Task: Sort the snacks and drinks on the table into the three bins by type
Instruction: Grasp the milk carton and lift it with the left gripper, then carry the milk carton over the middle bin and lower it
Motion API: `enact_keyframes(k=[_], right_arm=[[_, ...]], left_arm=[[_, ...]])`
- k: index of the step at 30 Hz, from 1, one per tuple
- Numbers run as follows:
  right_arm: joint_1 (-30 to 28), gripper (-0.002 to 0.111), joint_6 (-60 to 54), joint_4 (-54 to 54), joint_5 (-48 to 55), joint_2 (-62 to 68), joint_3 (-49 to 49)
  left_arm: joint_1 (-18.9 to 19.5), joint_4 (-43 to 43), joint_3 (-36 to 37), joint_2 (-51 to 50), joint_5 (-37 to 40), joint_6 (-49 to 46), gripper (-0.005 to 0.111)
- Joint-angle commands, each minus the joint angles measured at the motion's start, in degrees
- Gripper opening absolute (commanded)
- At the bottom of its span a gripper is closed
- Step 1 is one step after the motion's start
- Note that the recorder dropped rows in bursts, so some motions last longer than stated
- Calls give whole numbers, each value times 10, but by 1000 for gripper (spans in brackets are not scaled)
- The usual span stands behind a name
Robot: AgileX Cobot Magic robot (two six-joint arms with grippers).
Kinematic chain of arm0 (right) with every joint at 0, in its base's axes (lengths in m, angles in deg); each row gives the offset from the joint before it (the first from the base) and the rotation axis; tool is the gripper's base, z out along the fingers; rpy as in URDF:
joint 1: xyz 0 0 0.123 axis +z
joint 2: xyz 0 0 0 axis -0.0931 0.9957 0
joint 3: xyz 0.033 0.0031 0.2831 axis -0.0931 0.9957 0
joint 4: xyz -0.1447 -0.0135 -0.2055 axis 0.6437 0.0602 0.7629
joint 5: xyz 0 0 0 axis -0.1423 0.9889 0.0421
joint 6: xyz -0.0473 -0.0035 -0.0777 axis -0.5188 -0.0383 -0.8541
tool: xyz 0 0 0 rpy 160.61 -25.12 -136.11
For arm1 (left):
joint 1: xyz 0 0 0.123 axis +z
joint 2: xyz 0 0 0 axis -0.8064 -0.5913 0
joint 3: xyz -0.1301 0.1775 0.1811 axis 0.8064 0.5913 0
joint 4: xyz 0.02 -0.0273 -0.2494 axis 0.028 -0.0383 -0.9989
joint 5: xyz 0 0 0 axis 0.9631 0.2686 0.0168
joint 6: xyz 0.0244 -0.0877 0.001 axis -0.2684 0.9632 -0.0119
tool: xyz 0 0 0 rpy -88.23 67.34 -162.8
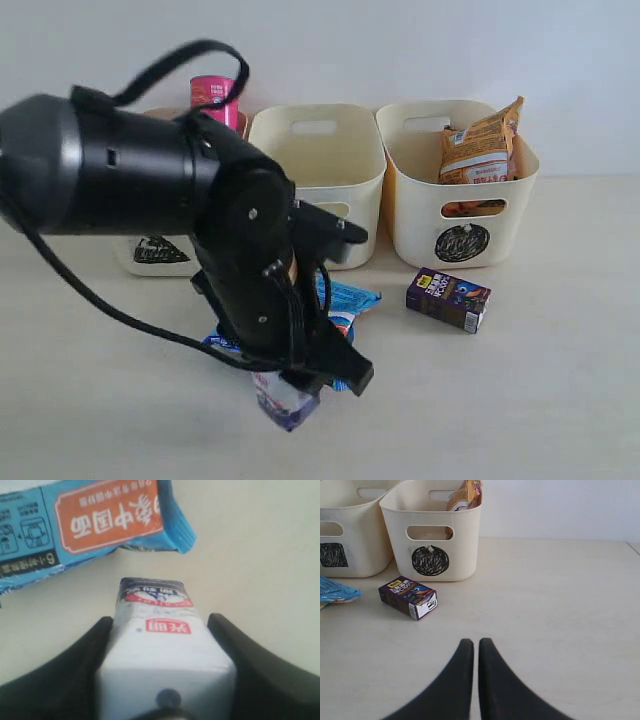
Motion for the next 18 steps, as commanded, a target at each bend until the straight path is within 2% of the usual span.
enact_keyframes(k=[1, 10, 18], right_arm=[[-1, 1, 0, -2, -2, -3, 2], [-1, 1, 0, -2, -2, -3, 2], [-1, 1, 0, -3, -2, -3, 2]], left_arm=[[-2, -1, 1, 57, -21, 6, 4], [23, 5, -19, 106, -82, 6, 4], [76, 9, -113, 119, -255, 8, 4]])
